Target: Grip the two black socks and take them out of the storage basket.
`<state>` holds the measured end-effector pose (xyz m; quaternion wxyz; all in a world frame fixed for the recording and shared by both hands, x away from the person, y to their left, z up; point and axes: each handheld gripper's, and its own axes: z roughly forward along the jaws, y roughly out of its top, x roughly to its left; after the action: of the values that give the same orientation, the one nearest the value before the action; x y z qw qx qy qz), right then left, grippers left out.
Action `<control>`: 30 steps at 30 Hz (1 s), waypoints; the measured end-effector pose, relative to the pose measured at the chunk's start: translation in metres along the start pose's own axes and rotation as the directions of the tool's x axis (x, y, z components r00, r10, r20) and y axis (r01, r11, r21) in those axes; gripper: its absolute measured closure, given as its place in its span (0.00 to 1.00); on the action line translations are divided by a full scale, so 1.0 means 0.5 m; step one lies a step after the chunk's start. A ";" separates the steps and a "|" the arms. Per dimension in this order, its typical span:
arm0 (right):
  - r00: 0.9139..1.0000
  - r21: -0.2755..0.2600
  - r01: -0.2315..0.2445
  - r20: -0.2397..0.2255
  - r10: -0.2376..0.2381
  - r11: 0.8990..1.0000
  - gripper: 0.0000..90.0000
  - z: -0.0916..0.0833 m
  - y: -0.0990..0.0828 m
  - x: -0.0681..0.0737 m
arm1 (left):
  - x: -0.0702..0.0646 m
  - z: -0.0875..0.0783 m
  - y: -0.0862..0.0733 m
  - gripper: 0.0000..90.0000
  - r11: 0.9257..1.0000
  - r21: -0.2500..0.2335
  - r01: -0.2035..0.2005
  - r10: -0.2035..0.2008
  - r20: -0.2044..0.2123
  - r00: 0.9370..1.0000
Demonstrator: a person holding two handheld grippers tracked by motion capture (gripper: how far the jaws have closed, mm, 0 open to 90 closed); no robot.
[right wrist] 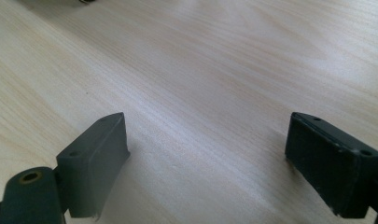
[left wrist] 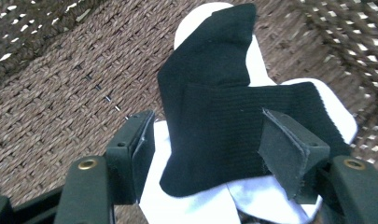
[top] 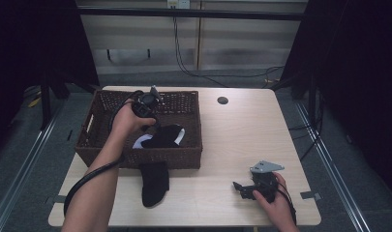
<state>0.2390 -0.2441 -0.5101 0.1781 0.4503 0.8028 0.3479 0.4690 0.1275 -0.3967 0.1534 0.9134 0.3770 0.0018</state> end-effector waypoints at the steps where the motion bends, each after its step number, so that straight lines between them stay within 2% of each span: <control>1: 1.000 0.000 -0.001 0.000 0.001 1.000 0.14 0.000 0.000 0.000 | 0.001 0.007 0.000 0.39 1.000 0.004 0.005 -0.005 0.000 1.000; 4: 1.000 -0.001 0.002 0.001 -0.002 1.000 0.14 0.000 0.000 0.000 | 0.002 0.025 0.002 0.39 1.000 0.018 0.005 -0.004 -0.019 1.000; 17: 1.000 0.002 -0.003 0.000 0.003 1.000 0.14 0.000 0.000 0.000 | 0.002 0.092 0.026 0.39 1.000 0.028 0.014 -0.014 -0.005 1.000; 19: 1.000 0.002 -0.003 -0.001 0.003 1.000 0.14 0.000 0.000 0.001 | -0.003 0.103 0.030 0.38 0.999 0.042 0.016 -0.016 0.003 1.000; 20: 1.000 0.003 -0.002 -0.001 0.002 1.000 0.14 0.000 0.000 0.001 | -0.006 0.111 0.032 0.37 0.998 0.056 0.003 -0.003 0.000 1.000; 22: 1.000 0.000 0.002 -0.002 -0.002 1.000 0.14 0.000 0.000 0.000 | -0.006 0.121 0.031 0.38 0.998 0.070 0.003 -0.003 -0.006 1.000; 24: 1.000 -0.001 0.004 -0.003 -0.004 1.000 0.14 0.000 0.000 0.000 | -0.003 0.132 0.028 0.40 0.997 0.072 0.015 -0.016 0.002 1.000; 26: 1.000 -0.001 0.009 -0.004 -0.009 1.000 0.14 0.000 0.000 0.000 | 0.002 0.141 0.024 0.45 0.997 0.079 0.024 -0.027 0.039 0.999; 27: 1.000 0.002 0.003 -0.005 -0.003 1.000 0.14 0.000 0.000 0.001 | 0.002 0.142 0.022 0.53 0.996 0.074 0.041 -0.046 0.057 0.997; 28: 1.000 0.000 0.010 -0.005 -0.010 1.000 0.14 0.000 -0.001 0.000 | 0.002 0.138 0.023 0.60 0.996 0.077 0.035 -0.039 0.056 0.998; 30: 1.000 0.000 0.011 -0.006 -0.011 1.000 0.14 0.000 0.000 0.000 | 0.001 0.130 0.025 0.80 0.995 0.092 0.035 -0.041 0.064 0.997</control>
<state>0.2389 -0.2442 -0.5103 0.1777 0.4450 0.8057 0.3481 0.4857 0.1016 -0.4553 0.1241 0.9116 0.3889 -0.0484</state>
